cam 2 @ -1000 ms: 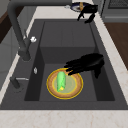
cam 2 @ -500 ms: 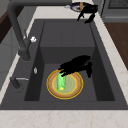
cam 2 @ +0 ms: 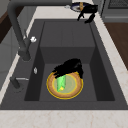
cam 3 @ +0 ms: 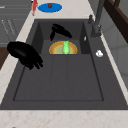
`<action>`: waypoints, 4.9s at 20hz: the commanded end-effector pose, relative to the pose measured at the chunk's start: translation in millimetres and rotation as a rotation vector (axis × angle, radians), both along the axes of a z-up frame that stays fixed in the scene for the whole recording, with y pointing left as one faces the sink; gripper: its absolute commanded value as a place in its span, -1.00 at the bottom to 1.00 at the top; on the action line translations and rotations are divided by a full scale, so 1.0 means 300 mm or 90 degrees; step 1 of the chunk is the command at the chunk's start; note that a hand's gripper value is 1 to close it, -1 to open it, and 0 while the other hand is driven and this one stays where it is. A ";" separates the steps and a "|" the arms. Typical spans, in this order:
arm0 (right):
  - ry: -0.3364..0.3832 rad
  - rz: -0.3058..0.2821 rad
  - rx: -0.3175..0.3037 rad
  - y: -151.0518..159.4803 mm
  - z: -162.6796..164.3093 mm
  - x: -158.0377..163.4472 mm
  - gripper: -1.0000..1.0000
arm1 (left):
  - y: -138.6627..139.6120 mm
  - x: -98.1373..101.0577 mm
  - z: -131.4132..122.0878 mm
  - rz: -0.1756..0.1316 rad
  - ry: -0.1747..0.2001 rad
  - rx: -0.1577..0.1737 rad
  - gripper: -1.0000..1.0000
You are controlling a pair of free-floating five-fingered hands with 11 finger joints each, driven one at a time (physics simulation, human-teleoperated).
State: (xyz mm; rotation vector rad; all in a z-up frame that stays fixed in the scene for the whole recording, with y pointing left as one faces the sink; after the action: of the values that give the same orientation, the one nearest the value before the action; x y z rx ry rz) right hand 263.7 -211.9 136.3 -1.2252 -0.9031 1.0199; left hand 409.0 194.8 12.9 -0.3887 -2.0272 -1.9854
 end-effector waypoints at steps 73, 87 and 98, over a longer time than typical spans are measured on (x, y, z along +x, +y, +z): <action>0.000 0.000 0.000 0.000 0.000 0.000 0.00 | 0.293 -0.023 0.433 0.016 -0.037 0.003 1.00; 0.000 0.000 0.000 0.000 0.000 0.000 0.00 | 0.648 -0.080 0.492 0.020 -0.024 0.010 1.00; 0.000 0.000 0.000 0.000 0.000 0.000 0.00 | 0.944 -0.111 0.556 0.018 -0.012 0.007 1.00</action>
State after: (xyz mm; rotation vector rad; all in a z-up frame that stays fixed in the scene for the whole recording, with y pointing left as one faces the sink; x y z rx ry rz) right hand 263.7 -211.9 136.3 -1.2252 -0.9031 1.0199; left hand 375.7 455.3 175.1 -0.3258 -2.0156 -2.0015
